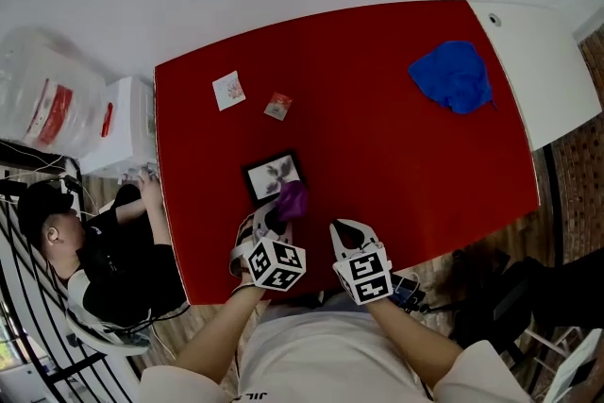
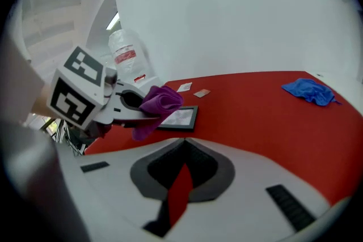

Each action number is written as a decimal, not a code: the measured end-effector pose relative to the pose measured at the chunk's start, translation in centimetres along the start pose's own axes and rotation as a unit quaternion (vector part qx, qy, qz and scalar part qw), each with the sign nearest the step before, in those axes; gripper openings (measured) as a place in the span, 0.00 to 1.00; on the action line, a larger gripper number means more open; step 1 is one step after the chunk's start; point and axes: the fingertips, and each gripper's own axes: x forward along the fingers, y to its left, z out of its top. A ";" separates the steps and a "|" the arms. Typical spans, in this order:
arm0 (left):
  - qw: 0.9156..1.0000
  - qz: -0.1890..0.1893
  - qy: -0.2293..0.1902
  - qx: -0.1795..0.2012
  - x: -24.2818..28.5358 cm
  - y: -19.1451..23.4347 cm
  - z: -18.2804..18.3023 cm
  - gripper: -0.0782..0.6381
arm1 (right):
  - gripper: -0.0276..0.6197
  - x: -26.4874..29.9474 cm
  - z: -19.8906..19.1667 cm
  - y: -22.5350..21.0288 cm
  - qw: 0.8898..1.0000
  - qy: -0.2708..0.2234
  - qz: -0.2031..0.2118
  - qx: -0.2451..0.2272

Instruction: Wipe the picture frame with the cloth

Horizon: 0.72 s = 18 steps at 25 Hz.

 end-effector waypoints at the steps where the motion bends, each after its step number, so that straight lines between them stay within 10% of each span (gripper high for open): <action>1: 0.999 0.001 -0.016 -0.034 -1.4 -0.1 -0.3 0.19 | 0.05 -0.5 0.5 0.5 1.000 -0.005 0.001 0.003; 5: 0.983 0.009 -0.071 -0.170 -6.9 -0.2 -2.0 0.19 | 0.05 -2.3 2.1 2.7 1.000 -0.021 0.015 0.014; 18: 0.935 0.095 -0.164 -0.301 -14.5 2.4 -3.4 0.19 | 0.05 -3.8 5.0 7.3 0.998 -0.033 0.024 -0.050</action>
